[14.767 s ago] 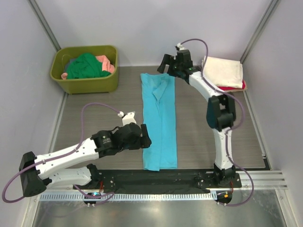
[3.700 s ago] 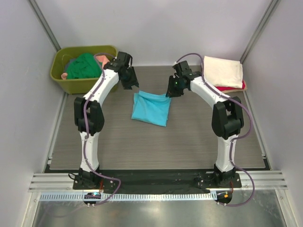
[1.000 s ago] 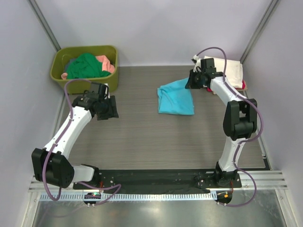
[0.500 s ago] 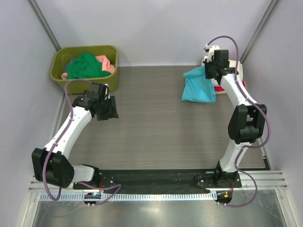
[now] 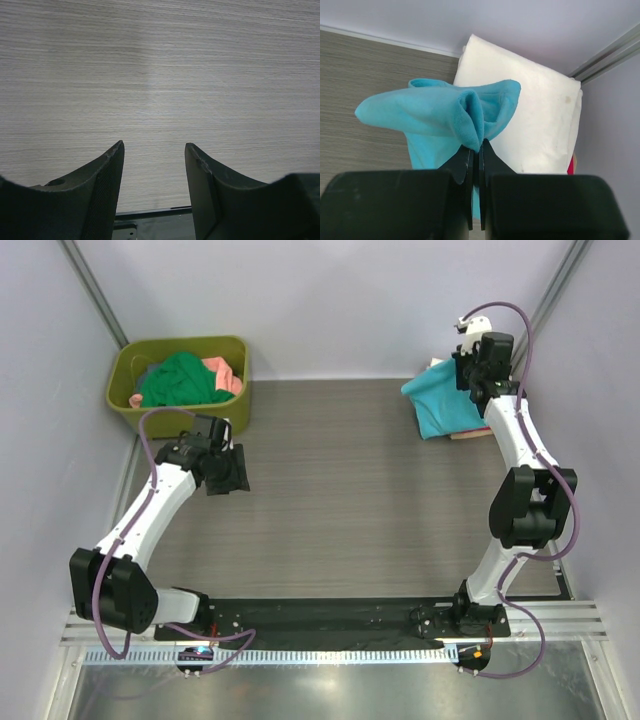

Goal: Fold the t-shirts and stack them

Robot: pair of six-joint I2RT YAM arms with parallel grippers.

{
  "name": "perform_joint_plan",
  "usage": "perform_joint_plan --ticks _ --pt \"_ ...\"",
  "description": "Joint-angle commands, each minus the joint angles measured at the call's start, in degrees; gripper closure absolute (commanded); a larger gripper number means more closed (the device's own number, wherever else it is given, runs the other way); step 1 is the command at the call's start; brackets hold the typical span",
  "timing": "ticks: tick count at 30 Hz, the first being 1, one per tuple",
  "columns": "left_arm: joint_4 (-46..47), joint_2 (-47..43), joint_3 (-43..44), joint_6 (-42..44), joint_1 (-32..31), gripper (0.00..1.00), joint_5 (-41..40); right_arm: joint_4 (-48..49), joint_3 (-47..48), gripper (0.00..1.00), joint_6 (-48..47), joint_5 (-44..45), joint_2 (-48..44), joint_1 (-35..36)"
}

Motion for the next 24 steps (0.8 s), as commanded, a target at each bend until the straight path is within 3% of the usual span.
perform_joint_plan --ticks 1,24 --pt "1.6 0.3 0.0 1.3 0.2 0.47 -0.1 6.3 4.6 0.99 -1.9 -1.1 -1.5 -0.2" --pt "1.5 0.7 0.0 1.3 0.1 0.48 -0.7 11.4 8.9 0.99 5.4 -5.0 5.8 -5.9"
